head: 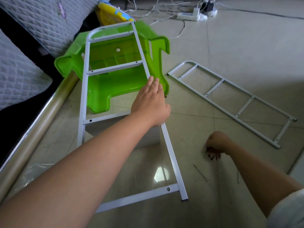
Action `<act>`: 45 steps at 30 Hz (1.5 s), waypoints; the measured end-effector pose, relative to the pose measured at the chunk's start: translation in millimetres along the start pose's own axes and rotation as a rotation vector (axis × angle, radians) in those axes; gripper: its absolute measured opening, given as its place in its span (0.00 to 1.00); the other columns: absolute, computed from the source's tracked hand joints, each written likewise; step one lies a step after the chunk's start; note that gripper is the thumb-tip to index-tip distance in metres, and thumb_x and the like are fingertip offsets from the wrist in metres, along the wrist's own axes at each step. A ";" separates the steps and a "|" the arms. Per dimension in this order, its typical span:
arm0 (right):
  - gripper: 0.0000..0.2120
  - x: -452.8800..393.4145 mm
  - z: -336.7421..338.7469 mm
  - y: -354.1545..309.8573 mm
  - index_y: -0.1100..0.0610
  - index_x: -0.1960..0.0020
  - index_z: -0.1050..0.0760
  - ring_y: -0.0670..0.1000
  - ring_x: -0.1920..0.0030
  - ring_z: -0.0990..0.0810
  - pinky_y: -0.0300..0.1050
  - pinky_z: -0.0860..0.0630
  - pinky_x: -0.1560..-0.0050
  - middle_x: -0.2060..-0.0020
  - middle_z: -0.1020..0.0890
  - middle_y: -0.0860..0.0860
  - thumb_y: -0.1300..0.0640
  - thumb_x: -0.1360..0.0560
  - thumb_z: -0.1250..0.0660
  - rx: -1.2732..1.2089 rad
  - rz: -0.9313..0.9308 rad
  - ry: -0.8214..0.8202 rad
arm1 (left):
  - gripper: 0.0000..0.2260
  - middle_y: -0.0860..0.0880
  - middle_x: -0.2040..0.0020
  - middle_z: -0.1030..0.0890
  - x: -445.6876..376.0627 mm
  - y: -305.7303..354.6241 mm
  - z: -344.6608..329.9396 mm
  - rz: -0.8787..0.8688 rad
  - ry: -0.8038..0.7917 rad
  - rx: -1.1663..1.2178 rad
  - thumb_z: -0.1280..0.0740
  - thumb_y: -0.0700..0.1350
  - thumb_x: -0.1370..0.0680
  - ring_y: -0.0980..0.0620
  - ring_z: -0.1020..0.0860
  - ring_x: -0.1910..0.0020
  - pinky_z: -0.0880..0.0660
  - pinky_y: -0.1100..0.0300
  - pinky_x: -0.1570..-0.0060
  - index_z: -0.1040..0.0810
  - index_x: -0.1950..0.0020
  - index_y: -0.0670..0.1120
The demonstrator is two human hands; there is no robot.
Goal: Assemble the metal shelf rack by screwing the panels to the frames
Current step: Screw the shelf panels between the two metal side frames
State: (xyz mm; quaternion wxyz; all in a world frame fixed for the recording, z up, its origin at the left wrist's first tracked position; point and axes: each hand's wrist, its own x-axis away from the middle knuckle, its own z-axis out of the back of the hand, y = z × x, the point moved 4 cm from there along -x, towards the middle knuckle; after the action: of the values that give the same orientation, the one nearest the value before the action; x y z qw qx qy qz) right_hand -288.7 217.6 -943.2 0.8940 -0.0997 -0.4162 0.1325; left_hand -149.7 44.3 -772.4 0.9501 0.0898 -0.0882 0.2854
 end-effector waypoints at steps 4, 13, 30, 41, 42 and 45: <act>0.12 10.4 22.0 -1.1 0.70 0.43 0.26 0.51 0.71 0.25 0.39 0.26 0.73 0.69 0.25 0.55 0.67 0.25 0.37 -0.228 0.009 0.008 | 0.28 0.44 0.23 0.58 -0.8 -0.4 0.3 0.001 0.010 -0.006 0.48 0.46 0.20 0.49 0.61 0.24 0.58 0.55 0.26 0.55 0.24 0.39; 0.08 53.7 43.5 -49.6 0.60 0.62 0.30 0.48 0.75 0.27 0.37 0.30 0.76 0.70 0.23 0.53 0.63 0.25 0.35 -0.285 0.371 0.133 | 0.24 0.44 0.23 0.47 17.8 -17.4 8.2 0.022 0.111 0.211 0.48 0.48 0.18 0.49 0.50 0.24 0.51 0.58 0.28 0.47 0.24 0.40; 0.11 173.3 39.2 -176.1 0.54 0.59 0.31 0.43 0.76 0.23 0.38 0.22 0.71 0.67 0.21 0.52 0.68 0.23 0.41 -0.534 0.902 0.102 | 0.10 0.41 0.56 0.19 86.8 -130.6 14.2 -0.034 0.301 0.013 0.24 0.35 0.38 0.37 0.23 0.53 0.22 0.46 0.56 0.16 0.58 0.40; 0.05 212.0 -7.1 -209.4 0.61 0.56 0.21 0.49 0.68 0.27 0.41 0.31 0.63 0.71 0.25 0.50 0.60 0.26 0.34 -0.024 1.096 0.314 | 0.13 0.47 0.43 0.27 91.3 -142.2 13.1 0.124 0.178 0.048 0.34 0.49 0.23 0.47 0.34 0.40 0.32 0.57 0.44 0.21 0.40 0.47; 0.04 212.4 -9.0 -210.5 0.61 0.54 0.21 0.49 0.67 0.27 0.41 0.31 0.62 0.69 0.24 0.50 0.61 0.26 0.34 -0.040 1.106 0.302 | 0.14 0.47 0.42 0.27 91.2 -142.7 12.6 0.116 0.172 0.051 0.33 0.49 0.24 0.47 0.34 0.40 0.32 0.56 0.43 0.21 0.40 0.47; 0.06 213.6 -11.0 -217.9 0.62 0.52 0.20 0.45 0.70 0.27 0.40 0.29 0.61 0.68 0.24 0.50 0.65 0.26 0.35 -0.037 1.113 0.271 | 0.23 0.47 0.38 0.28 95.4 -146.8 9.3 0.082 0.190 0.141 0.32 0.47 0.25 0.45 0.35 0.38 0.34 0.54 0.39 0.30 0.31 0.47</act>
State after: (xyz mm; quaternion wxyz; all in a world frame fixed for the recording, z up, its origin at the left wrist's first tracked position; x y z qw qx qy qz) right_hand -114.6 79.2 -734.0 0.7330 -0.3355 -0.1852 0.5620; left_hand 9.5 -28.1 -760.2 0.9331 0.1253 0.0187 0.3366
